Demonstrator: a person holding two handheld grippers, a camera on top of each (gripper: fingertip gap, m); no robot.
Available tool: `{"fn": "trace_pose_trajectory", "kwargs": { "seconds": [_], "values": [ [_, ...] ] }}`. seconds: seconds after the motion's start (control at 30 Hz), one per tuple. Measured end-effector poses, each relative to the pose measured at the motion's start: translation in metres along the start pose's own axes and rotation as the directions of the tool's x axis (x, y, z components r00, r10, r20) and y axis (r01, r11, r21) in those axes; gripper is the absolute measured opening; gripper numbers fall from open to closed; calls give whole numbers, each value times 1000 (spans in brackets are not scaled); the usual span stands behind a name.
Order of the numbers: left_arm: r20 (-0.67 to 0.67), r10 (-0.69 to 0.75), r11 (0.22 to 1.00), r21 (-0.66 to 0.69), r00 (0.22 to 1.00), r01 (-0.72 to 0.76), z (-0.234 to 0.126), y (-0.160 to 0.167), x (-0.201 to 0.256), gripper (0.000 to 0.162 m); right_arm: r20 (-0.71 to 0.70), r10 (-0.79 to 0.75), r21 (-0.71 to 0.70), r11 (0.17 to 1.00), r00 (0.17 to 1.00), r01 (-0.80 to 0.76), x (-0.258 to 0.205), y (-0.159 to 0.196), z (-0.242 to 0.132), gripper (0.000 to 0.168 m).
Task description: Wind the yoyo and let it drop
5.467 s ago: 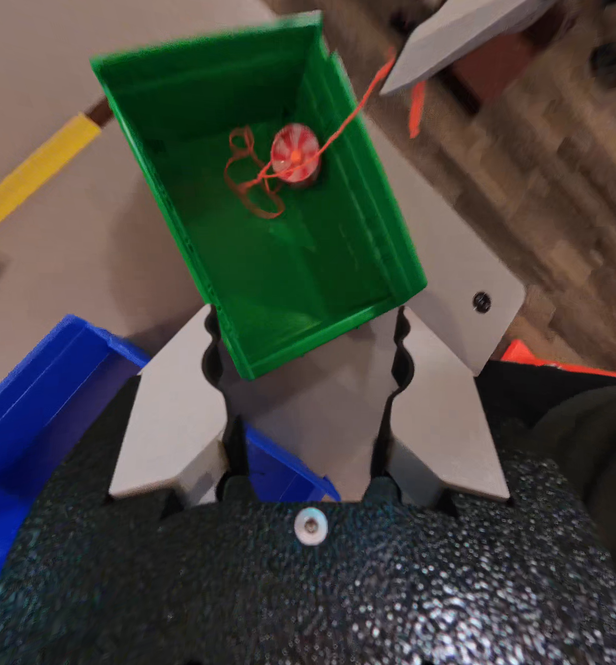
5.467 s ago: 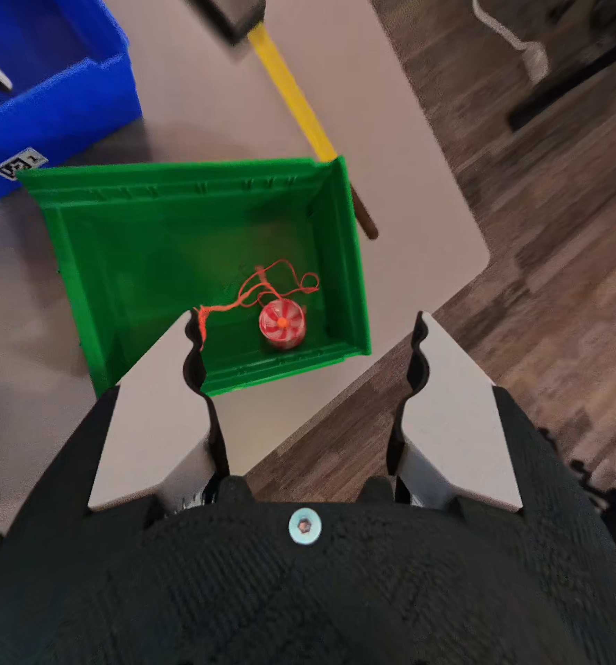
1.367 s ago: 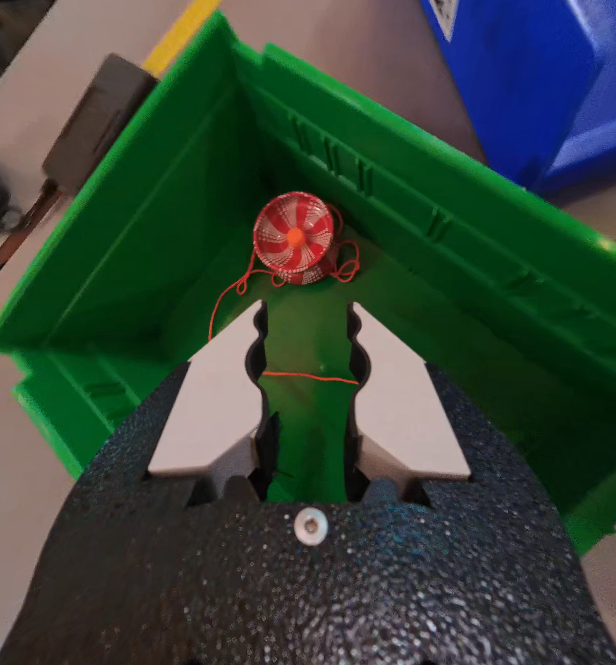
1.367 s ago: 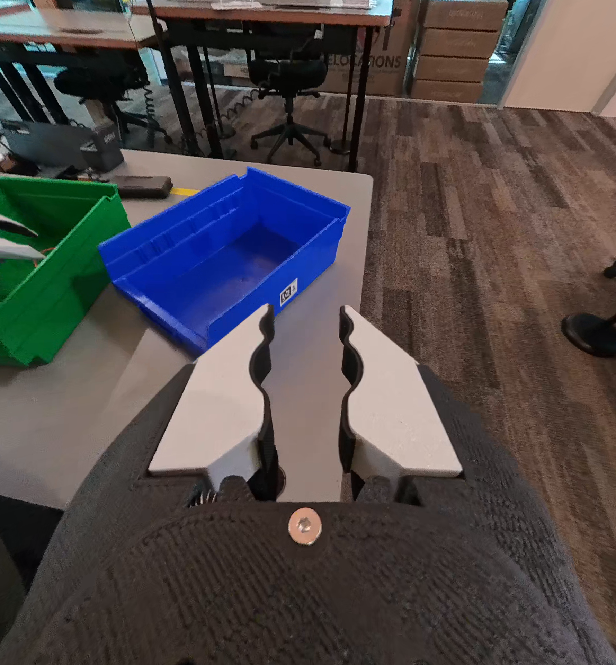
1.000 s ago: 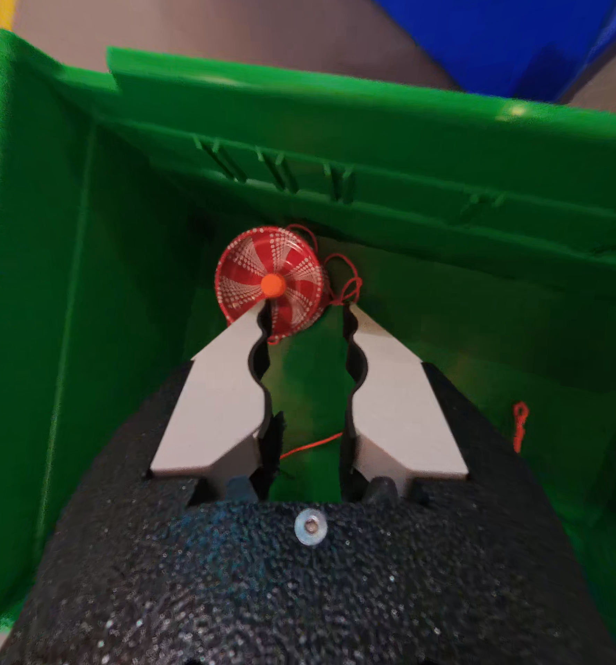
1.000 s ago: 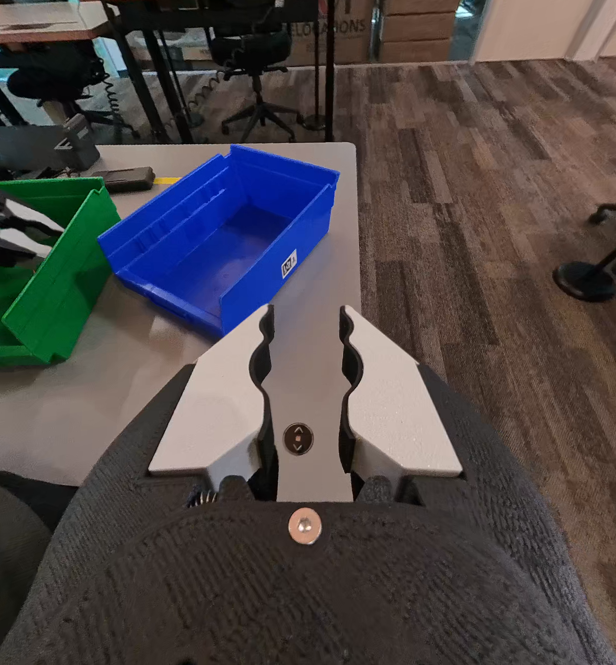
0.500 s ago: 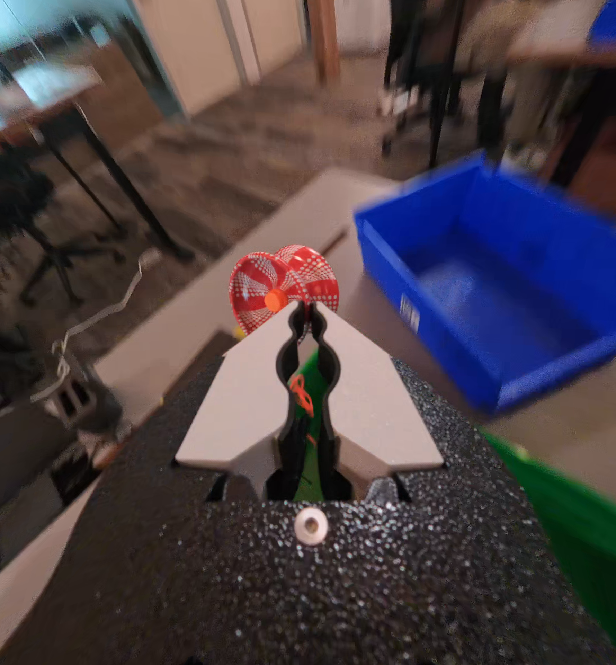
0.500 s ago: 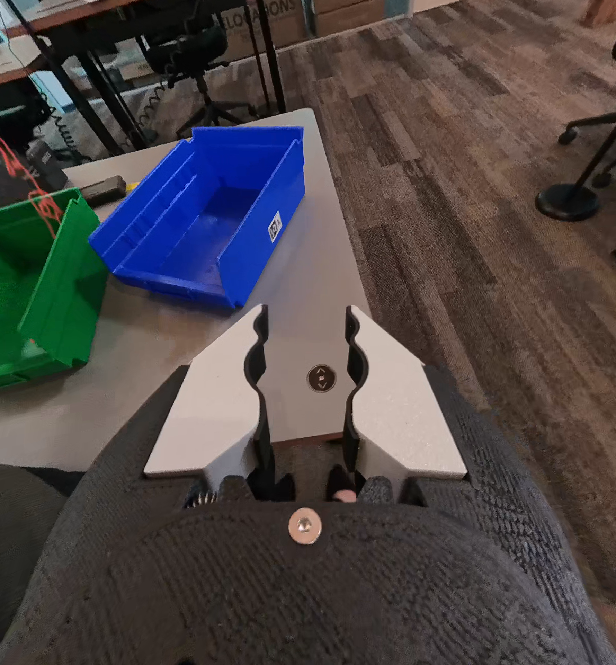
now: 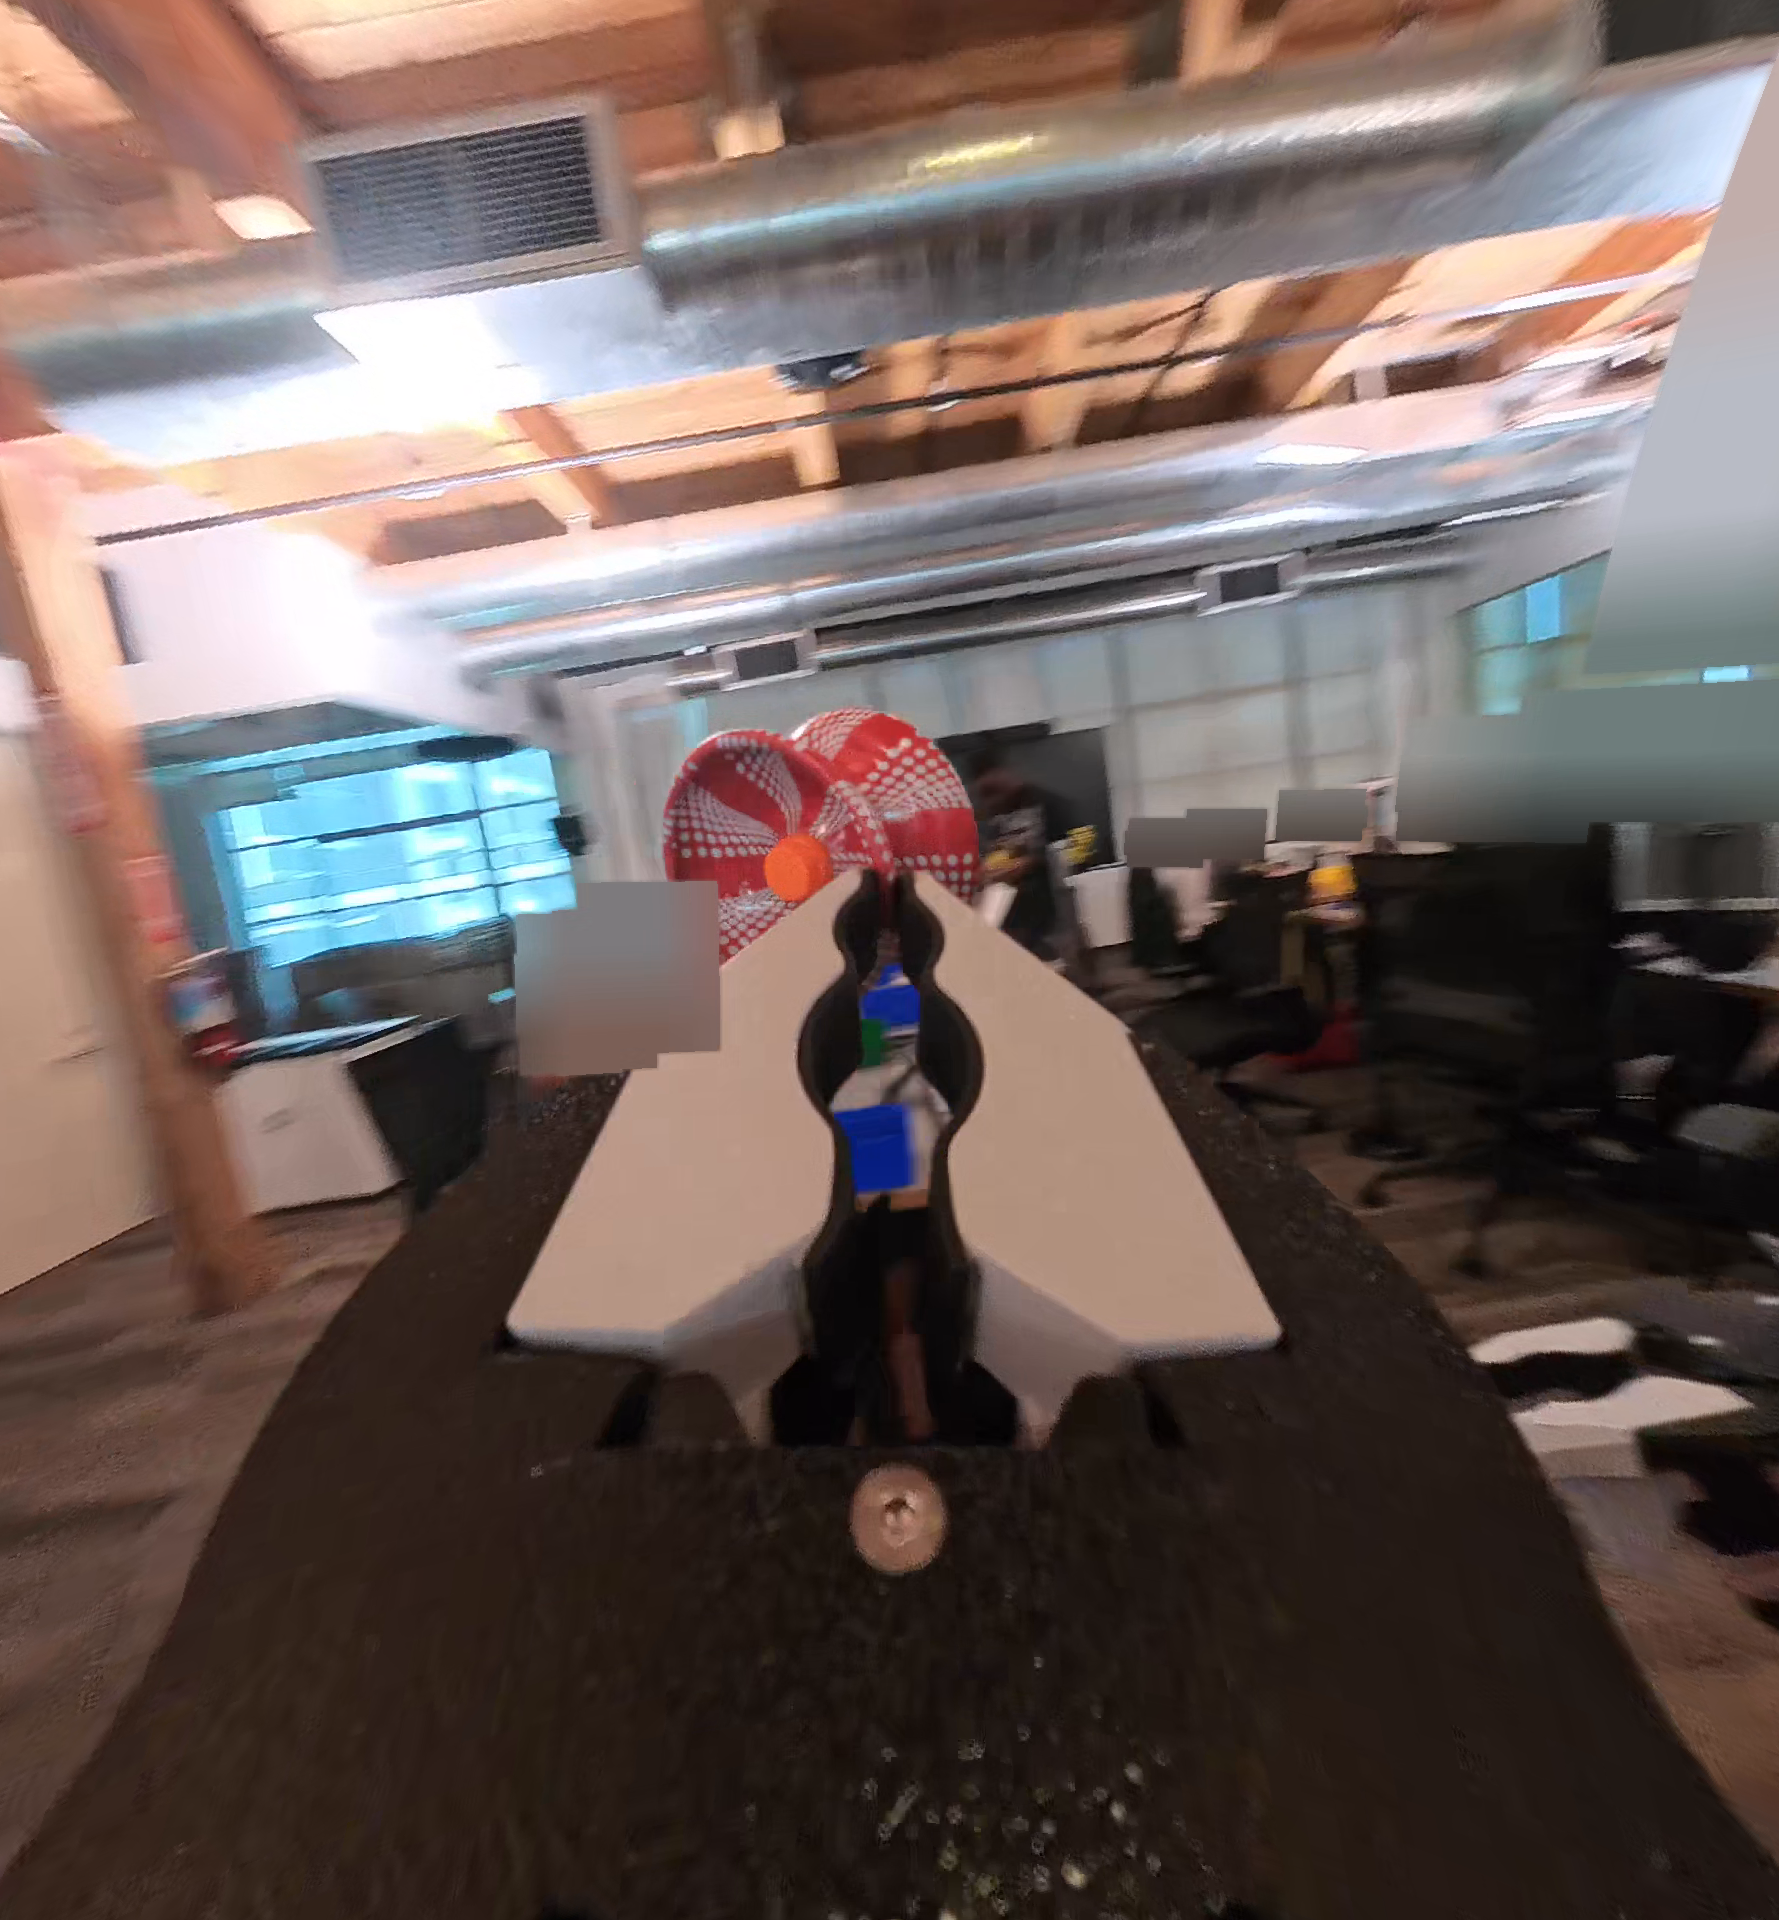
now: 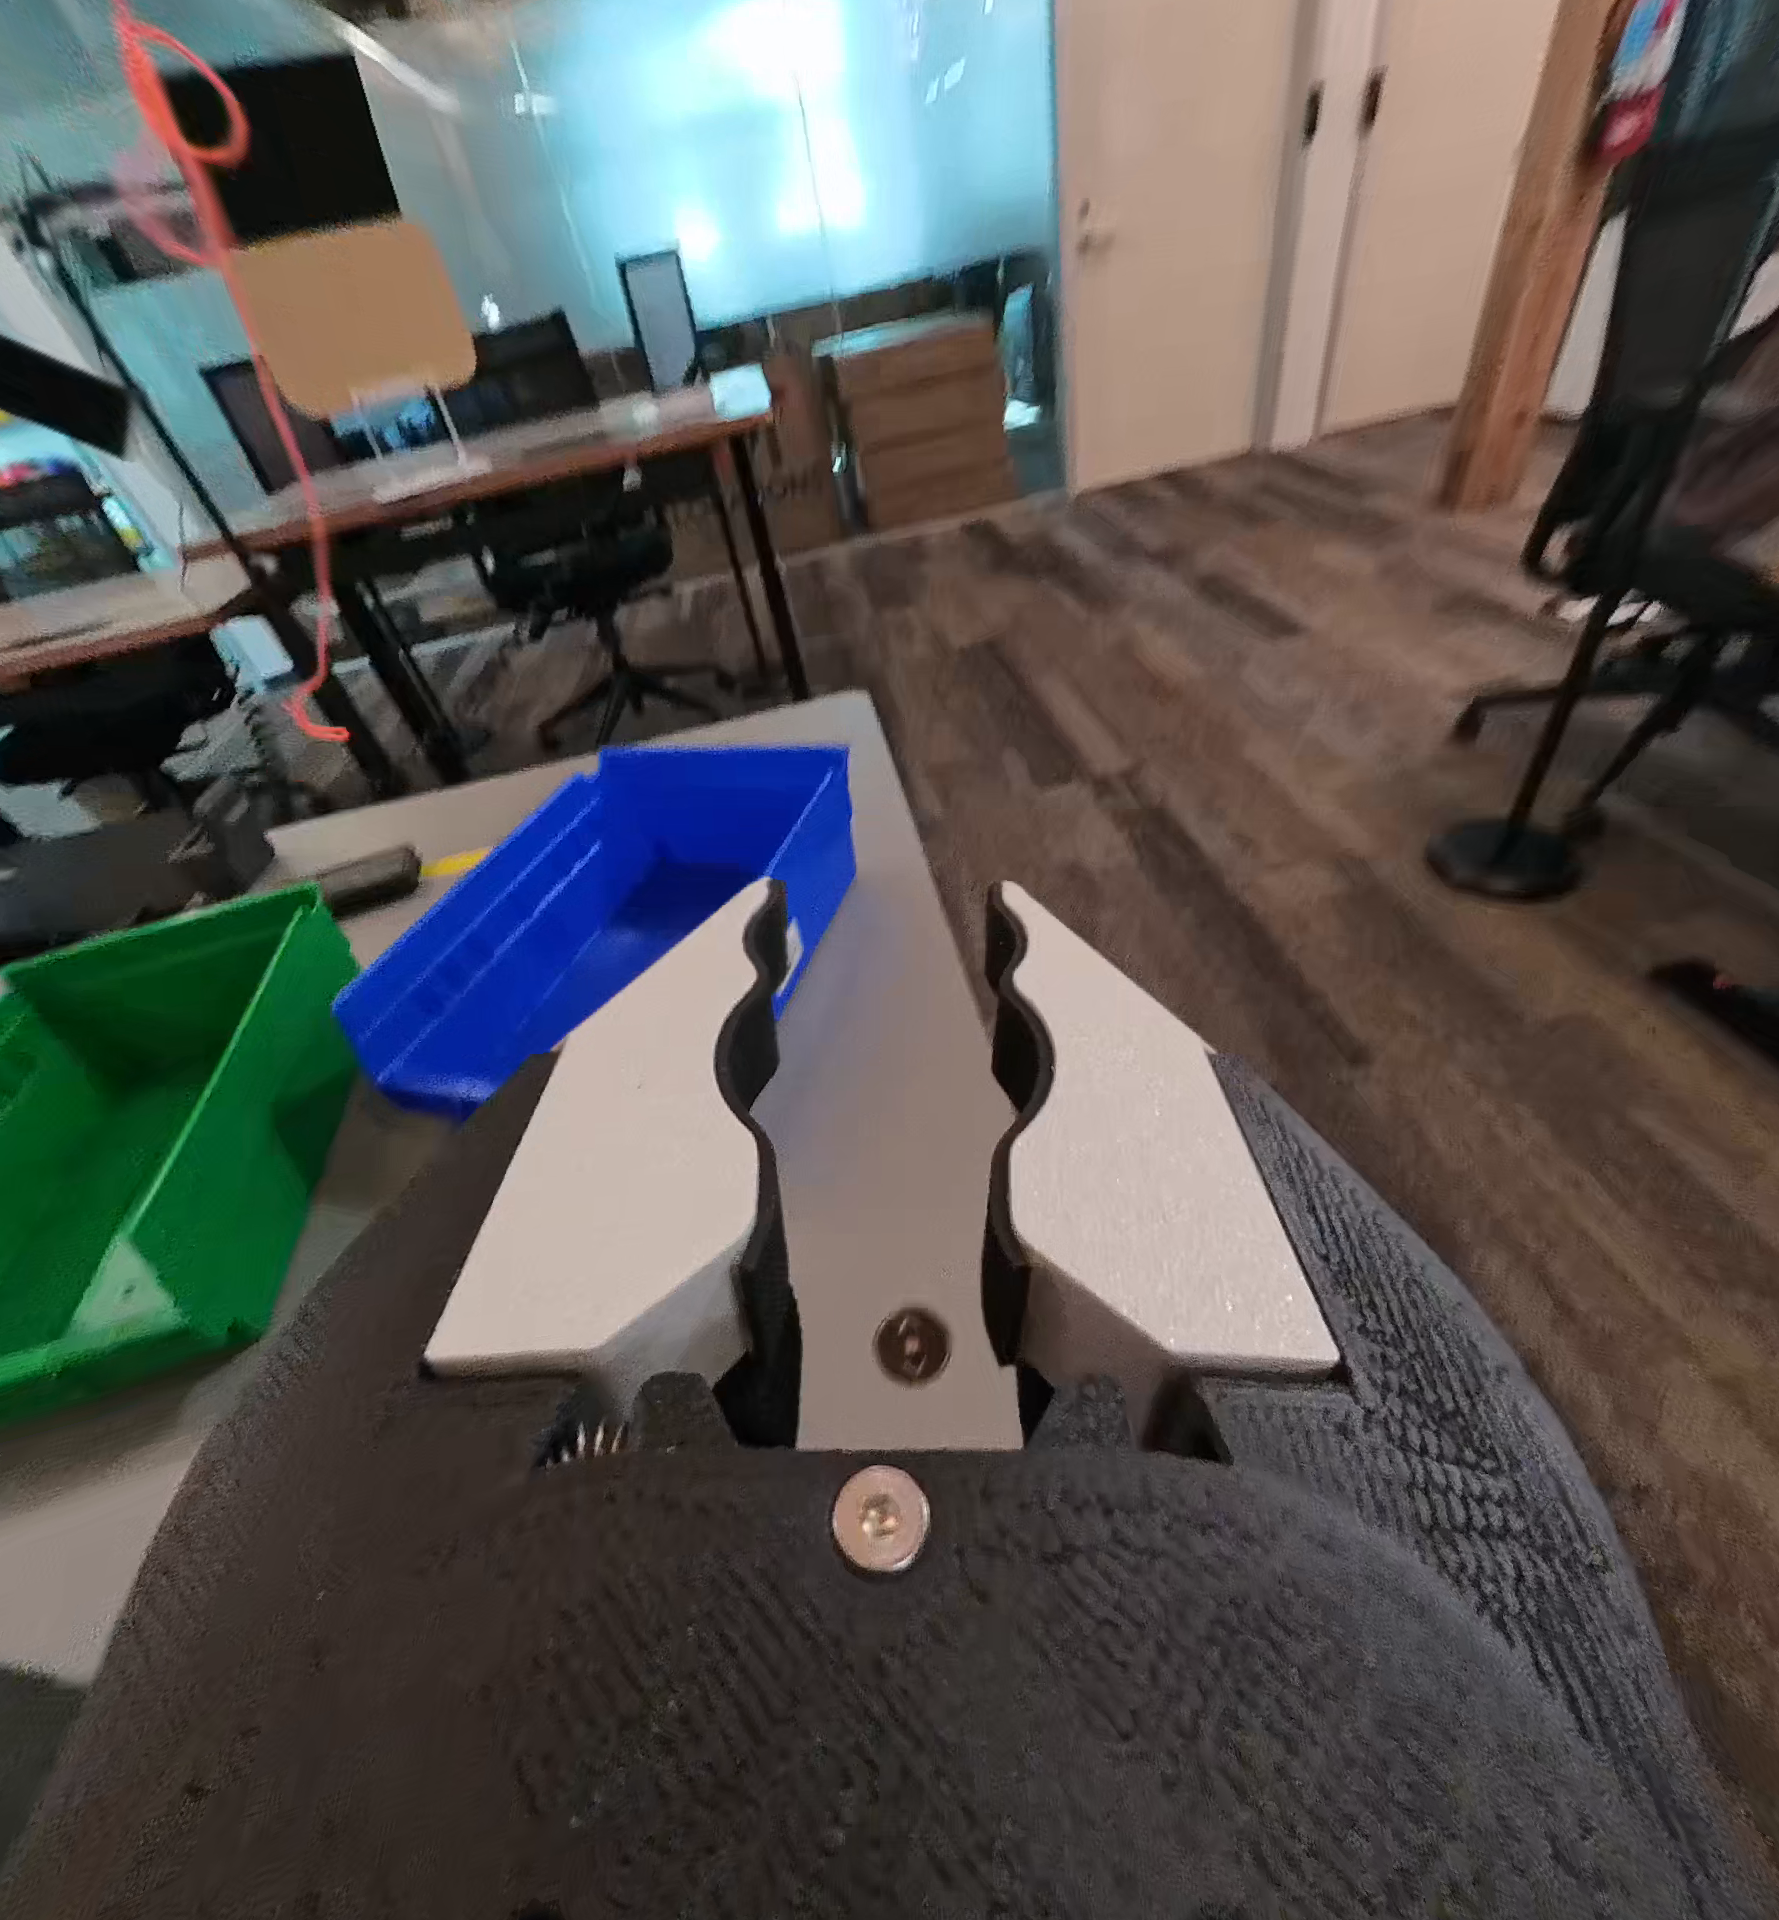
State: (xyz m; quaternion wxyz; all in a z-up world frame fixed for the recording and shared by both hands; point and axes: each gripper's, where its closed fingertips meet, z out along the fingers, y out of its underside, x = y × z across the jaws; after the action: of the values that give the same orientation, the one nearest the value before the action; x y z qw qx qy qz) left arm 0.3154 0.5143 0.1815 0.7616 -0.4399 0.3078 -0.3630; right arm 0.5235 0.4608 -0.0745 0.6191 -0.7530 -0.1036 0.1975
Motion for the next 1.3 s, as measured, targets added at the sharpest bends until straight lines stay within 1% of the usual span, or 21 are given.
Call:
{"fn": "trace_pose_trajectory", "kwargs": {
  "seconds": [0.07,0.13,0.23,0.33,0.4,0.5,0.53,0.6,0.67,0.73,0.8,0.87,0.93,1.03,1.17,1.23,1.3],
  "values": [
    [-137,-45,998,34,989,50,34,4,38,1,-37,-32,76,996,999,34,7,-24,-10,35],
    [-245,-74,995,41,967,86,63,14,73,1,-94,-73,138,987,993,86,20,-44,-24,35],
    [-362,-112,991,31,925,132,101,32,118,1,-225,-142,211,959,964,191,46,-72,-54,33],
    [-448,-177,977,27,876,211,140,47,154,1,-371,-183,259,921,910,291,76,-95,-94,30],
    [-482,-230,961,27,845,276,171,58,175,1,-421,-156,304,904,893,302,96,-107,-122,28],
    [-573,-289,942,-29,767,334,218,81,222,1,-438,-63,371,896,897,244,127,-121,-158,29],
    [-606,-294,941,-49,739,334,232,88,239,1,-446,-41,388,891,894,234,137,-125,-169,30],
    [-660,-292,942,-72,692,329,260,97,271,1,-488,-31,414,872,872,263,155,-136,-195,31],
    [-713,-281,944,-84,642,320,284,102,302,1,-558,-41,415,851,829,321,172,-145,-220,31],
    [-747,-257,954,-96,613,284,305,111,329,1,-613,-52,400,840,788,367,187,-149,-243,30],
    [-771,-199,977,-106,605,186,319,128,351,1,-645,-50,390,837,762,384,199,-147,-260,31],
    [-782,-136,991,-105,609,87,327,148,365,1,-654,-35,382,847,755,371,208,-139,-271,31],
    [-790,-132,991,-121,599,58,332,165,373,1,-664,-18,367,863,748,347,218,-129,-279,30],
    [-805,-227,974,-188,548,126,337,181,384,1,-673,-1,332,893,740,303,222,-114,-285,31],
    [-827,-315,948,-256,466,188,352,200,410,1,-702,-29,247,927,712,282,224,-93,-289,31],
    [-845,-345,937,-283,408,206,360,206,429,1,-715,-52,219,931,697,293,228,-91,-288,30],
    [-865,-363,928,-301,345,221,366,207,449,1,-760,-72,174,935,647,308,240,-99,-291,30]
  ]
}}
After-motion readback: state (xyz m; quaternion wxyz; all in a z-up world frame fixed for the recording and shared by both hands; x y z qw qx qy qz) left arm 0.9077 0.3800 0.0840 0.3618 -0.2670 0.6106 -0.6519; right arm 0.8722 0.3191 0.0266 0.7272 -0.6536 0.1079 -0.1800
